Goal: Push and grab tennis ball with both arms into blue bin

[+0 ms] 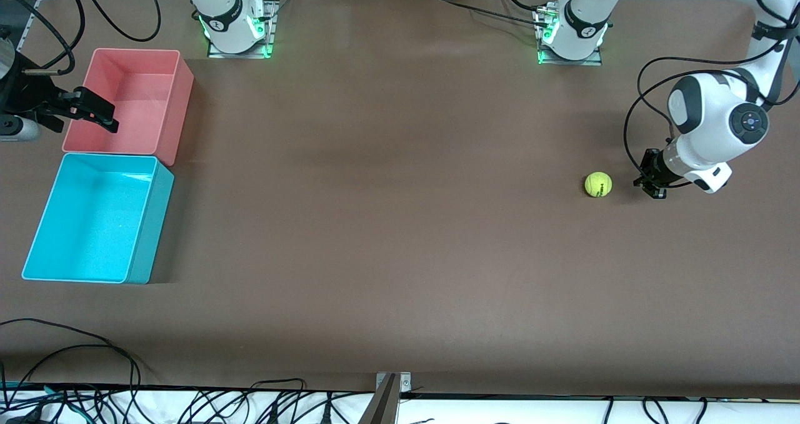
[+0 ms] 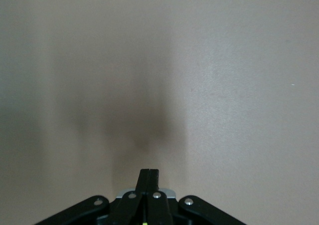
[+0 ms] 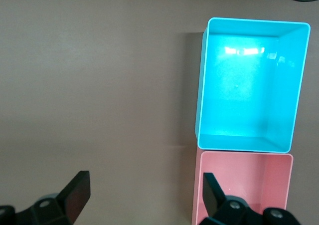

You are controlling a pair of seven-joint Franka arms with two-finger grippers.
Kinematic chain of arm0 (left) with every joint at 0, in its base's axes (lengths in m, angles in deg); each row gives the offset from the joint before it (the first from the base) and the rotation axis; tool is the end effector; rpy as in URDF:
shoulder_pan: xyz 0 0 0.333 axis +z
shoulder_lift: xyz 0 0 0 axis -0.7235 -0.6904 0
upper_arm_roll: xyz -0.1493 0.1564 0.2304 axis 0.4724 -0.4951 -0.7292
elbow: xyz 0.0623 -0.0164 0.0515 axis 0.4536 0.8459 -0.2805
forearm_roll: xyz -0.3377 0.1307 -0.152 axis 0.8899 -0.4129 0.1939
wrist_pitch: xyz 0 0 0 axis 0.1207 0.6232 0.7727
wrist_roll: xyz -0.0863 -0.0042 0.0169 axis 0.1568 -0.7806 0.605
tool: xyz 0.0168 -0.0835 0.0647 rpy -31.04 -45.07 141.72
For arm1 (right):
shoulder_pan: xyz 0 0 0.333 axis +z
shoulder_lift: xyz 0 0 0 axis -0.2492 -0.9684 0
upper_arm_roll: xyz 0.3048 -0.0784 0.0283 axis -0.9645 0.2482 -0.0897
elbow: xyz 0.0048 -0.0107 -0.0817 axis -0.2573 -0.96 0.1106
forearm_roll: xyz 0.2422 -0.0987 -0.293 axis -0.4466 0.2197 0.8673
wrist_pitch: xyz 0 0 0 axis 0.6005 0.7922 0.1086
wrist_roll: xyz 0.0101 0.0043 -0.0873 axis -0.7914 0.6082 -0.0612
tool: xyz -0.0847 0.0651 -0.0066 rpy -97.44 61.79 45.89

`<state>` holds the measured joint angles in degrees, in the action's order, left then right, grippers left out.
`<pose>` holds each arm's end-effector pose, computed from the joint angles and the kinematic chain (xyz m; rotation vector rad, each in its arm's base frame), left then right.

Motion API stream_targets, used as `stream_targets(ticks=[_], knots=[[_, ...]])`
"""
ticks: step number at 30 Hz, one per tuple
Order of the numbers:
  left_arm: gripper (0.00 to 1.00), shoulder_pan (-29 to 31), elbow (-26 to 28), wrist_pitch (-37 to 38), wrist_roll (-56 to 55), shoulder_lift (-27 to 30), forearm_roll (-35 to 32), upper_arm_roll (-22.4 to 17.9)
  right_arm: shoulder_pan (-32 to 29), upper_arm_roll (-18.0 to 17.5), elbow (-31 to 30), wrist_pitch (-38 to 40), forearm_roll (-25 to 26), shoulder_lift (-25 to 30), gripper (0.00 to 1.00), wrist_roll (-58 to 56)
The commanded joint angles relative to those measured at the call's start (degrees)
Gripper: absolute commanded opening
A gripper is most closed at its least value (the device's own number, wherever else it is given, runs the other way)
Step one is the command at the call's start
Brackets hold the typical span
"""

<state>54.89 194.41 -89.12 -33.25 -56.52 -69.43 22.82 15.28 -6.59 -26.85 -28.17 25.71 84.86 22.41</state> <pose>0.5078 0.0888 0.2347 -2.1673 -2.2162 0.0513 0.5574 0.0098 0.6051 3.1368 0.0117 -0.0093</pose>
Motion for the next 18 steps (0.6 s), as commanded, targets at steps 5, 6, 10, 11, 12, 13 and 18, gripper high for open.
stream_targets(ticks=[5,6,10,11,12,13,18], knots=[[0.0,0.16,1.6,-6.12,-4.05,-3.8,-0.9,0.59,-0.06,0.04,0.77,1.21,-0.53,0.44,1.0,-0.38],[0.0,0.16,1.6,-6.12,-4.05,-3.89,-0.9,0.59,-0.06,0.04,0.77,1.21,-0.53,0.44,1.0,-0.38],[0.0,0.16,1.6,-6.73,-4.05,-4.24,-0.9,0.59,-0.06,0.04,0.77,1.21,-0.53,0.44,1.0,-0.38],[0.0,0.16,1.6,-6.73,-4.05,-4.33,-0.9,0.59,-0.06,0.04,0.77,1.21,-0.53,0.44,1.0,-0.38],[0.0,0.16,1.6,-6.73,-3.96,-4.33,-0.99,0.59,-0.06,0.04,0.77,1.21,-0.53,0.44,1.0,-0.38],[0.0,0.16,1.6,-6.73,-3.53,-4.33,-0.99,0.59,-0.06,0.04,0.77,1.21,-0.53,0.44,1.0,-0.38],[0.0,1.64,1.69,-6.73,-0.63,-4.51,-2.92,0.5,-0.06,0.04,0.77,1.21,-0.53,0.44,1.0,-0.29]])
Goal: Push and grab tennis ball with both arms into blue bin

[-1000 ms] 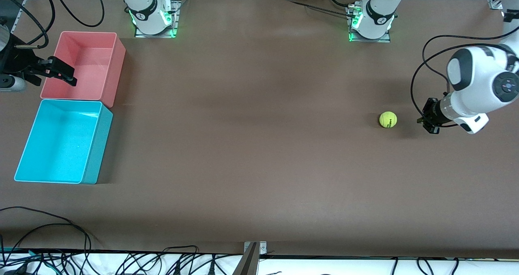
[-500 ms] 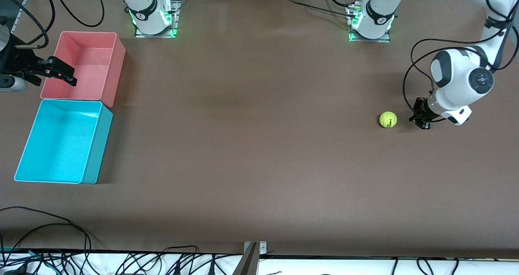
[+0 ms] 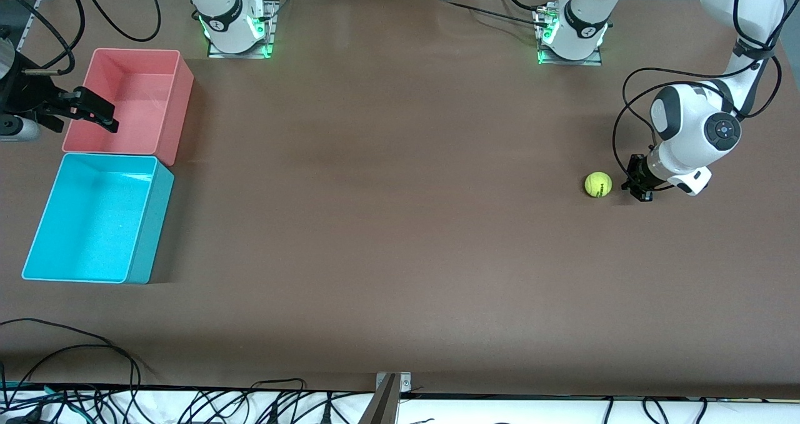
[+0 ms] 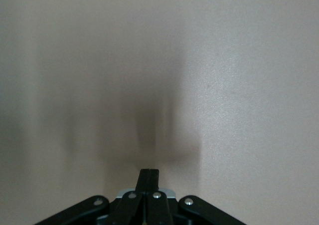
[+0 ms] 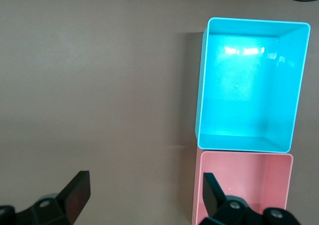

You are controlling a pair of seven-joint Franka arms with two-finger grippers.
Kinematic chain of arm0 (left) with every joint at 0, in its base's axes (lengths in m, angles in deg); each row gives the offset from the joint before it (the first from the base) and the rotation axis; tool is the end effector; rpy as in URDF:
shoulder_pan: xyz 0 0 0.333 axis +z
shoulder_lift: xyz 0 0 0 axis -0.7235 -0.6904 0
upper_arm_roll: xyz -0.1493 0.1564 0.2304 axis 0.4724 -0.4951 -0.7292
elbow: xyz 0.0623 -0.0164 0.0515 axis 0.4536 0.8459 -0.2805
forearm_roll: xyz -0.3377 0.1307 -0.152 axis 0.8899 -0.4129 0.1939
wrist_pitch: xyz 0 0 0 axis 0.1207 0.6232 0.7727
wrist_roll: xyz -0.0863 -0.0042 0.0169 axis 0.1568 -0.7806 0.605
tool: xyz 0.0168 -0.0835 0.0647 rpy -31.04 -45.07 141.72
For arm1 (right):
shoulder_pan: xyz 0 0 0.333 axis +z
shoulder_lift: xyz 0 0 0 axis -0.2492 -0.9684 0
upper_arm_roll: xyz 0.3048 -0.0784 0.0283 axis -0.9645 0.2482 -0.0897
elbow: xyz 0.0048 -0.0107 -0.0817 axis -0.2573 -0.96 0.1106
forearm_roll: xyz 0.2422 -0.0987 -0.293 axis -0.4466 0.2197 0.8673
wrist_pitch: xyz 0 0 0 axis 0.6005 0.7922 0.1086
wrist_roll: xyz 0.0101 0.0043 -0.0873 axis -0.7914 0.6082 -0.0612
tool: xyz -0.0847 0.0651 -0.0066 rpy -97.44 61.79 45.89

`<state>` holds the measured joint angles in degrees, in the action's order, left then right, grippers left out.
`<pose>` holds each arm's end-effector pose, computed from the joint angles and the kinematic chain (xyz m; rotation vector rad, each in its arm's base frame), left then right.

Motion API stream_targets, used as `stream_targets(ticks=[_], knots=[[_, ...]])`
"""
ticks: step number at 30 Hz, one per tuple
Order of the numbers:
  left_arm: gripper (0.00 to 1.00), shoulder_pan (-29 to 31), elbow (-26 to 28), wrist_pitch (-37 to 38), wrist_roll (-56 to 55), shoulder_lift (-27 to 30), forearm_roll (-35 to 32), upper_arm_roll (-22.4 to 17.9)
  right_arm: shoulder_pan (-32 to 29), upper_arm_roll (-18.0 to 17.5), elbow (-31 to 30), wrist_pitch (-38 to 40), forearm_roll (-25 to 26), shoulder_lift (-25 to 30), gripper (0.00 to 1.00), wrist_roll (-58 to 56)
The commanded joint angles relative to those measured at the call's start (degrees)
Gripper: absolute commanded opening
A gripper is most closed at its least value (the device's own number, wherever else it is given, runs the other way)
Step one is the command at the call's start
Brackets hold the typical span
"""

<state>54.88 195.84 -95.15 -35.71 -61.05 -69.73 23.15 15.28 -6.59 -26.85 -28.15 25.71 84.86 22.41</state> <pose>0.5008 0.0843 0.1943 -2.1316 -2.2492 0.0470 0.5574 0.0098 0.6051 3.1368 0.0117 -0.0099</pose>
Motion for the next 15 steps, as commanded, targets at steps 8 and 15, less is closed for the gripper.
stream_targets(ticks=[8,15], knots=[[0.0,8.06,-0.1,-1.06,9.21,0.03,-5.01,0.17,-0.05,0.04,0.77,1.2,-0.53,0.44,1.0,-0.38],[0.0,12.99,-0.45,-1.41,15.9,0.12,-5.53,0.25,-0.05,0.04,0.77,1.2,-0.53,0.44,1.0,-0.38]])
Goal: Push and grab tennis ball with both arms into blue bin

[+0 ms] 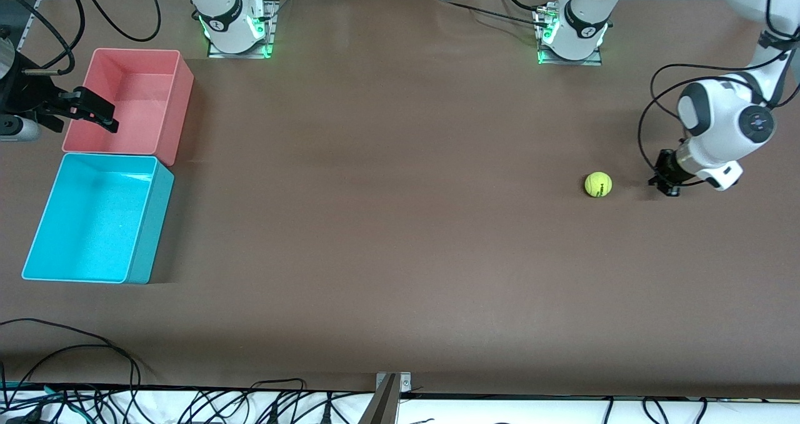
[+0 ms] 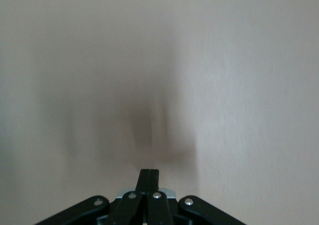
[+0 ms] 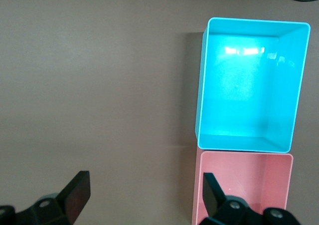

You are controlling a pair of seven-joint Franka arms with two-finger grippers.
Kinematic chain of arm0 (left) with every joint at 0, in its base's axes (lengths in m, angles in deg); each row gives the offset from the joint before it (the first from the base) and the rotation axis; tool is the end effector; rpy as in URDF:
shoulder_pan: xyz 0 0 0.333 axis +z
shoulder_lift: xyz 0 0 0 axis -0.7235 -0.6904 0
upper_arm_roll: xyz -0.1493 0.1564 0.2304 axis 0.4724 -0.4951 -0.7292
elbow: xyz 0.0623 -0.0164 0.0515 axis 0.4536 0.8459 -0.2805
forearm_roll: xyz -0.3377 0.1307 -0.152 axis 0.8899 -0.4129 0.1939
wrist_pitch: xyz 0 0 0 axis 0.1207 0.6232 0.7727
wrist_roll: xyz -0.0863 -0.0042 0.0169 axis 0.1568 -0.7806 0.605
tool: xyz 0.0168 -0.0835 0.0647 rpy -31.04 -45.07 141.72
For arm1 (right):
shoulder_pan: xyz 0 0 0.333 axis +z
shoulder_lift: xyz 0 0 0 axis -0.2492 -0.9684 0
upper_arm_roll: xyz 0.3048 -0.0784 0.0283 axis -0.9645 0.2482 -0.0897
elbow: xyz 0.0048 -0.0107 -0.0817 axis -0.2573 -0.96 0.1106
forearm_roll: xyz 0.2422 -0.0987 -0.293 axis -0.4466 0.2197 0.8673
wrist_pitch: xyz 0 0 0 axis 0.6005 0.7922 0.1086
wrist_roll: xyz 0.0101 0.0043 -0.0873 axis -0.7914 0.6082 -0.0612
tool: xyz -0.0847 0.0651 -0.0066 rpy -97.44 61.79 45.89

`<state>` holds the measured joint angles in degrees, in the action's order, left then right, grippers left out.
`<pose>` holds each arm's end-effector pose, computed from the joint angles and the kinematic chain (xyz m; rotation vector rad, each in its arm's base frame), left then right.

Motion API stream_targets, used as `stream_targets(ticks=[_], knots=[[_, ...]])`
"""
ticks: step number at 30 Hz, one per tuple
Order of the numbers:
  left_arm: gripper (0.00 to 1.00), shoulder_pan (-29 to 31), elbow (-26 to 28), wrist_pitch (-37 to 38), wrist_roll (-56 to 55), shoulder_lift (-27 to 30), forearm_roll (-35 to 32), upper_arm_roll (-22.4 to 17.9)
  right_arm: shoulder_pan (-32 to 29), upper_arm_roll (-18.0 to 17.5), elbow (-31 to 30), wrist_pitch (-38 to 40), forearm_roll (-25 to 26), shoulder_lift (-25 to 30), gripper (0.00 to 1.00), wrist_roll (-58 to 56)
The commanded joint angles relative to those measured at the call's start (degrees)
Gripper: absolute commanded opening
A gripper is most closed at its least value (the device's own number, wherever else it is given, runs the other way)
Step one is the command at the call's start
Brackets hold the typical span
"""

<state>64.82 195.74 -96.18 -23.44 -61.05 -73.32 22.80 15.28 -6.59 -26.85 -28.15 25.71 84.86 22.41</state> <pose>0.4807 0.1719 0.1963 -2.2217 -2.1423 0.0101 0.5574 0.0098 0.6051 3.1368 0.0117 -0.0099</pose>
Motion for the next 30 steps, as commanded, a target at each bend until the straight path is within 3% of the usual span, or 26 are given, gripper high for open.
stream_targets(ticks=[1,5,10,16,21,30], knots=[[0.0,2.96,-0.35,-0.38,3.54,0.29,-1.85,0.6,-0.06,0.04,0.77,1.2,-0.53,0.43,1.0,-0.38],[0.0,2.44,0.0,-0.29,0.65,0.47,-1.85,1.83,-0.06,0.12,0.69,1.2,-0.53,0.43,1.0,-0.38],[0.0,2.44,2.01,-0.12,-7.34,1.52,-1.85,7.1,-0.06,0.12,0.69,1.2,-0.53,0.43,1.0,-0.38],[0.0,2.44,7.81,-0.11,-20.96,4.33,-1.94,17.54,-0.14,0.21,0.69,1.2,-0.53,0.43,1.0,-0.38],[0.0,2.44,8.44,1.98,-34.59,4.6,-2.46,27.22,-0.06,0.21,0.69,1.2,-0.53,0.43,1.0,-0.38],[0.0,2.79,7.56,5.07,-35.14,6.44,-4.22,28.29,-0.14,0.21,0.69,1.28,-0.53,0.43,1.0,-0.38]])
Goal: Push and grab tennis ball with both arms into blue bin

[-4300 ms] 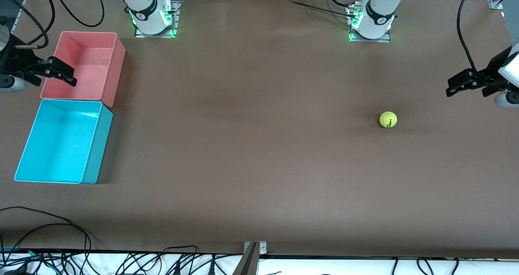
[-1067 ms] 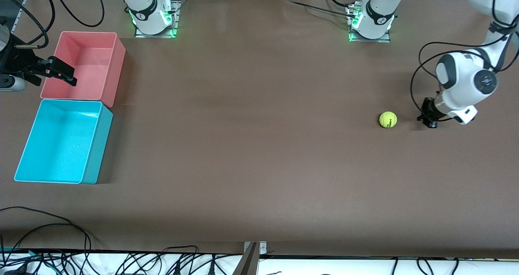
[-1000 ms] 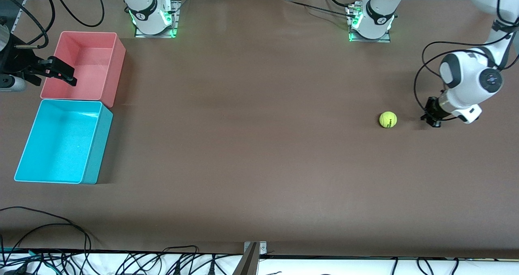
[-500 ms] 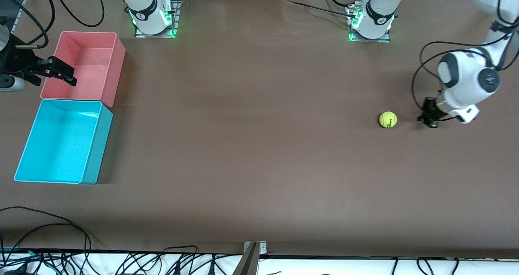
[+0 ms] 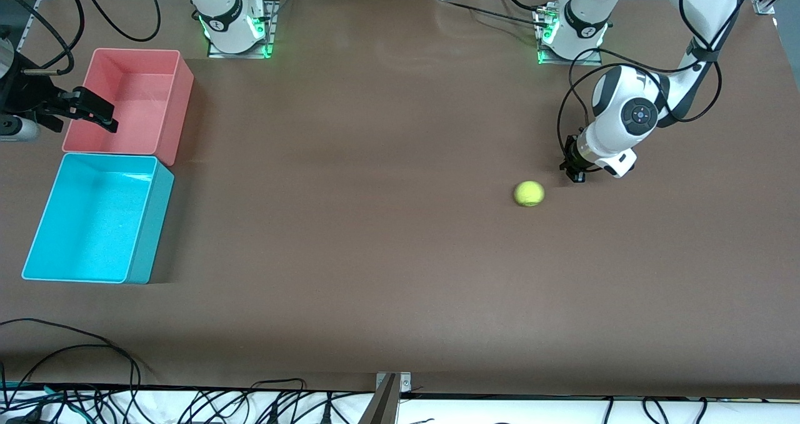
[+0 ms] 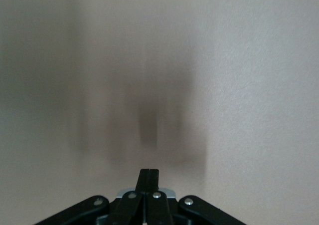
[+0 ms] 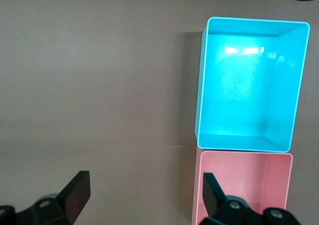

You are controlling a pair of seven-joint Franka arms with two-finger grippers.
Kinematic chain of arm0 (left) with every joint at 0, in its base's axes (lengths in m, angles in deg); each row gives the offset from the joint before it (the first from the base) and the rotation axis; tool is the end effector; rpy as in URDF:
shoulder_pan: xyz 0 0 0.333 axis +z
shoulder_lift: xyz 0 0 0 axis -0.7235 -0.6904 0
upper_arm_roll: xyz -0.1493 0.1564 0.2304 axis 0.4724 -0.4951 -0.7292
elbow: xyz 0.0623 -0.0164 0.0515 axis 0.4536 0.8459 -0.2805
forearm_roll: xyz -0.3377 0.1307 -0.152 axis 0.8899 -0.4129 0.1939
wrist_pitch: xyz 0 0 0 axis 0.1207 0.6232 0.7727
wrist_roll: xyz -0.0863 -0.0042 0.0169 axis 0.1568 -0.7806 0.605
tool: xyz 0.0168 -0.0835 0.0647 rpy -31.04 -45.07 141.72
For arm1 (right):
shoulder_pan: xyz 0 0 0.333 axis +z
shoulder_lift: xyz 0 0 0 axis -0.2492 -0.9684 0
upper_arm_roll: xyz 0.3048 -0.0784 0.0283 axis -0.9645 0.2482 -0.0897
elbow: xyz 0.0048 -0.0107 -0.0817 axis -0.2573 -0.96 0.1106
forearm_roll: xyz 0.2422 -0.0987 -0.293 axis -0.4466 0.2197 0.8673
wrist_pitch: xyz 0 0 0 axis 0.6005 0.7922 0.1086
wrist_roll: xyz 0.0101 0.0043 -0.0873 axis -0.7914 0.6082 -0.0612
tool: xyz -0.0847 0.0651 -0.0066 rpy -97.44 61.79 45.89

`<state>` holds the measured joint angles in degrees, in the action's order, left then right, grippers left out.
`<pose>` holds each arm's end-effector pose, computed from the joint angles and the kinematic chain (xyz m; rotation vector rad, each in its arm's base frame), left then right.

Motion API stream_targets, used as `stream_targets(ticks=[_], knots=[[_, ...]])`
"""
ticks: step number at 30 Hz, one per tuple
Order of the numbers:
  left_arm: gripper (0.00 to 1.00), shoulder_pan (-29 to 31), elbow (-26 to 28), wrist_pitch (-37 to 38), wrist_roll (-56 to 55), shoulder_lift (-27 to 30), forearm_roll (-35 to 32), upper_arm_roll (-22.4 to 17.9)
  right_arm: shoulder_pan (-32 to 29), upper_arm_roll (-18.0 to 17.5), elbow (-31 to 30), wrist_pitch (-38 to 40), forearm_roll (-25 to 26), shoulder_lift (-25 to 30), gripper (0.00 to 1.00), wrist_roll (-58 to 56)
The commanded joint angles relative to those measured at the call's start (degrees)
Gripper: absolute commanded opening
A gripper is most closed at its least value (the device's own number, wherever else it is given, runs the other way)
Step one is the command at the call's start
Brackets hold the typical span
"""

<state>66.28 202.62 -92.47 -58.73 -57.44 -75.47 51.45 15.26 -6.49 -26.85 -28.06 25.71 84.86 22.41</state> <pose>0.4599 -0.0707 0.1970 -2.0804 -2.2527 0.1687 0.5572 0.0087 0.6050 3.1368 0.0084 -0.0124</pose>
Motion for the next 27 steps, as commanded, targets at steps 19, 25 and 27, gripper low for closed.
stream_targets(ticks=[19,25,27], knots=[[0.0,1.77,-22.95,26.39,28.36,5.11,-1.64,-0.53,-0.12,0.12,0.77,1.63,-0.53,0.43,1.0,0.23],[0.0,1.77,-30.51,33.34,41.36,5.02,-1.29,-0.62,-0.03,0.12,0.69,1.98,-0.53,0.35,1.0,0.59],[0.0,1.77,-32.45,35.01,45.23,5.02,-1.29,-0.62,-0.04,0.12,0.51,2.16,-0.62,0.26,1.0,0.67]])
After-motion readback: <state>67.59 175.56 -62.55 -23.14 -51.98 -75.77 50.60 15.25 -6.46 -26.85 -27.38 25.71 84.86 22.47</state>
